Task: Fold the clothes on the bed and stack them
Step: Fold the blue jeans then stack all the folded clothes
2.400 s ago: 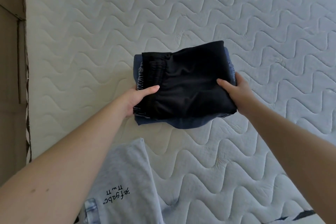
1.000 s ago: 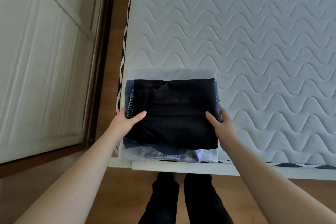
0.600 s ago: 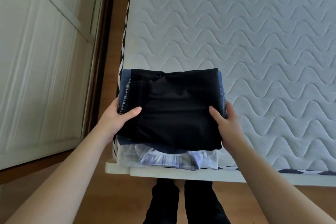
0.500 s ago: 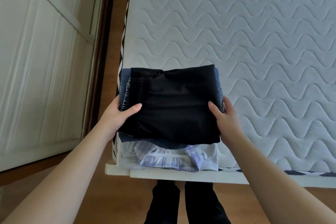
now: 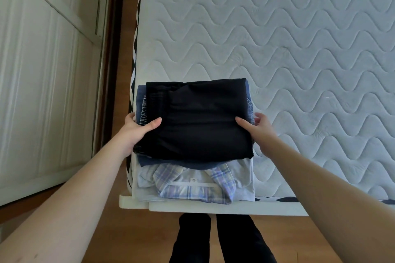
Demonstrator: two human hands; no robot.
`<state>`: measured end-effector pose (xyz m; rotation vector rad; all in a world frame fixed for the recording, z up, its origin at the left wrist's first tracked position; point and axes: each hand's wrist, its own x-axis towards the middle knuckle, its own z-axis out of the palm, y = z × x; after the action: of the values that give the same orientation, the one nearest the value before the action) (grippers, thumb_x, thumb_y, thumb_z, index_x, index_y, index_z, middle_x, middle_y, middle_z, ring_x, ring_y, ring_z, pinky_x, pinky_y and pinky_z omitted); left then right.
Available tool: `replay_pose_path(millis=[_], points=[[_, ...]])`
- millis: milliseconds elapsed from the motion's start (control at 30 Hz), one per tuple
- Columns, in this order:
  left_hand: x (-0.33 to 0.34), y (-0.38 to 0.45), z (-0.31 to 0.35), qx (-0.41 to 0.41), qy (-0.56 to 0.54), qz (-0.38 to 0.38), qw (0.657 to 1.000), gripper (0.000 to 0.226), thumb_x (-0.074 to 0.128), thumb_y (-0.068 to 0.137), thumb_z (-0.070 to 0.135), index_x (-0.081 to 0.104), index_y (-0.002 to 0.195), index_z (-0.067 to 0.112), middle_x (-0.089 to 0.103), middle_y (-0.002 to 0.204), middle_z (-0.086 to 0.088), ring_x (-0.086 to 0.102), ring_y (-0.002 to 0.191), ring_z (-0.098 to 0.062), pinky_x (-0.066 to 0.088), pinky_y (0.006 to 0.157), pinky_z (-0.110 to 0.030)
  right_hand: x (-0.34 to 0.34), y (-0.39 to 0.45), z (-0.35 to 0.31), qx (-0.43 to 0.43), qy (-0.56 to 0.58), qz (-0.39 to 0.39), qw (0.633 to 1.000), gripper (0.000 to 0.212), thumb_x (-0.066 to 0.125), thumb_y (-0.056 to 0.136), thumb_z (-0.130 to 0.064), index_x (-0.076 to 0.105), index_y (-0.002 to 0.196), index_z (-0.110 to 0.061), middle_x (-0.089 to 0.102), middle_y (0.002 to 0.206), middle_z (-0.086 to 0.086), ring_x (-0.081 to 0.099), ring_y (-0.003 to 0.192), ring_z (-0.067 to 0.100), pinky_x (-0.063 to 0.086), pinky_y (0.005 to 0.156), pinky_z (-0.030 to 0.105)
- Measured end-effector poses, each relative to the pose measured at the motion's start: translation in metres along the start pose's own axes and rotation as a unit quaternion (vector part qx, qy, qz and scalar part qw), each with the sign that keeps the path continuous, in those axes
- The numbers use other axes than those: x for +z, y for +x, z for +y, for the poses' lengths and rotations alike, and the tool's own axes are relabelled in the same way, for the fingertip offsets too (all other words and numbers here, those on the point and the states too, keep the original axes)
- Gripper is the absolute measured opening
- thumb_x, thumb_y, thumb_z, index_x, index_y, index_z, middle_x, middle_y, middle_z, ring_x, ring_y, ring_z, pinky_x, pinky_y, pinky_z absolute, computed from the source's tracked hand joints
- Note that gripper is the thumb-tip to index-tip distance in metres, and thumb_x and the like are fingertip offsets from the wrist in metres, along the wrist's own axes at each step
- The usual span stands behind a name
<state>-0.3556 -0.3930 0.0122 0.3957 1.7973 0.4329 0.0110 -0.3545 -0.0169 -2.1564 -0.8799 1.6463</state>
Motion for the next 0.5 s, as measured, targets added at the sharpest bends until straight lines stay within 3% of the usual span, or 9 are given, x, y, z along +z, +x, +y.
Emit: replay_pose_path(millis=[133,233,367,500], points=[[-0.001,0.002,0.004,-0.028,0.011,-0.048,0.998,0.128,0.089,0.021,0.07,0.047,0.135,0.03,0.062,0.125,-0.001,0.059,0.113,-0.025,0.047,0.101,-0.047,-0.002,0.002,-0.003,0.002,0.001,-0.058,0.998,0.099,0.085,0.053,-0.066,0.049,0.133,-0.019,0.065,0.117,0.0,0.066,0.103,0.019,0.056,0.091,0.04],[-0.003,-0.001,0.01,-0.035,0.03,-0.089,0.995,0.097,0.089,0.025,0.069,0.063,0.111,0.033,0.068,0.116,-0.001,0.063,0.107,-0.023,0.051,0.088,-0.039,-0.003,0.002,-0.008,-0.012,-0.02,-0.11,0.994,0.094,0.083,0.051,-0.071,0.057,0.127,-0.021,0.07,0.113,-0.003,0.068,0.101,0.017,0.057,0.089,0.037],[0.003,-0.006,0.01,-0.001,0.023,-0.074,0.997,0.086,0.086,0.026,0.074,0.059,0.102,0.044,0.065,0.114,0.008,0.06,0.107,-0.017,0.046,0.098,-0.039,0.001,-0.003,-0.013,-0.025,-0.004,-0.112,0.993,0.089,0.084,0.056,-0.067,0.053,0.13,-0.029,0.068,0.117,-0.008,0.067,0.103,0.012,0.057,0.088,0.034],[0.007,-0.011,-0.003,0.062,0.02,-0.057,0.996,0.07,0.087,0.043,0.066,0.053,0.102,0.052,0.06,0.11,0.023,0.056,0.104,-0.004,0.044,0.09,-0.029,0.004,-0.011,-0.004,-0.058,0.026,-0.116,0.991,0.09,0.082,0.062,-0.065,0.042,0.139,-0.04,0.061,0.125,-0.015,0.062,0.111,0.01,0.053,0.096,0.037]])
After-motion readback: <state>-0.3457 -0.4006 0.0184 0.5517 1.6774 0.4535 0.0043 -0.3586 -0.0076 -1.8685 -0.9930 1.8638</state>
